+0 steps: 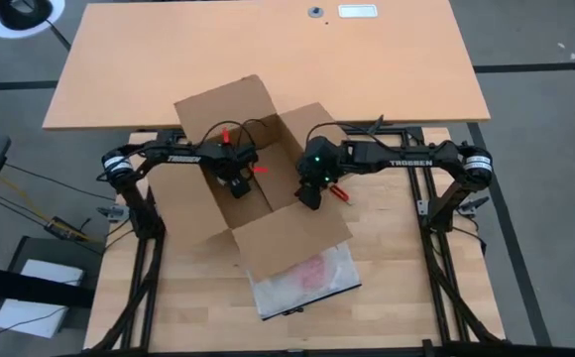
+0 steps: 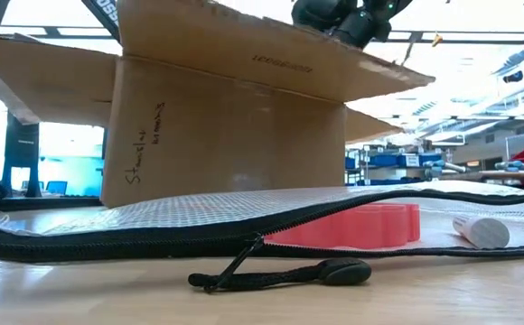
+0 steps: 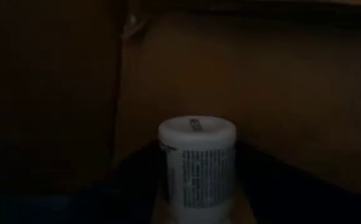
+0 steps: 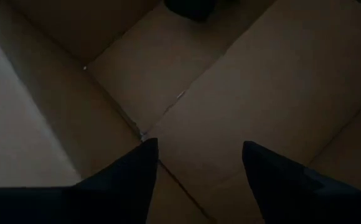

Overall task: Unpack boxes
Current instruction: Put the pill medicine bottle into the white zip bag

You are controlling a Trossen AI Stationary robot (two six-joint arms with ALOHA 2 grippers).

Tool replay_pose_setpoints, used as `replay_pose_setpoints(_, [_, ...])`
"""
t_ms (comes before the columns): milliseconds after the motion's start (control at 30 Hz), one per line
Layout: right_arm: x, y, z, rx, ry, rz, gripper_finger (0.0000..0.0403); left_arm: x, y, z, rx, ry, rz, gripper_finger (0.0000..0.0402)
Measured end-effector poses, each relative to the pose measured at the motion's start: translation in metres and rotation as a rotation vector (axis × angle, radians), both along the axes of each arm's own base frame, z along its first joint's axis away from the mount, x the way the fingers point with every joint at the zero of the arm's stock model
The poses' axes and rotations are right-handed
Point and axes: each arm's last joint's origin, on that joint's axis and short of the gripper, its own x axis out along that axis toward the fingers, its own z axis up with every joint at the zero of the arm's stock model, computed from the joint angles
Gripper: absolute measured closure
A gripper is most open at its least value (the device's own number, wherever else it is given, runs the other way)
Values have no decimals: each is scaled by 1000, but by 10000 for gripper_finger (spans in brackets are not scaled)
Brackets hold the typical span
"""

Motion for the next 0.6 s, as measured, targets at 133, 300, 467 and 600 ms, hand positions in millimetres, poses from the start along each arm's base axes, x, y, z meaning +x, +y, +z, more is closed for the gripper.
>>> replay_pose_setpoints(133, [0,0,0,2,0,2,148,1,-3,0,-23,-6,-20,181])
replay_pose_setpoints(300, [0,0,-1,-4,6,10,150,11,-4,7,-57,-31,-97,217])
replay_pose_setpoints(467, [-1,-1,0,-6,12,3,167,21,0,19,-56,-55,-161,239])
replay_pose_setpoints(600, [-1,-5,12,-1,19,-4,182,29,4,37,-45,-53,-194,239])
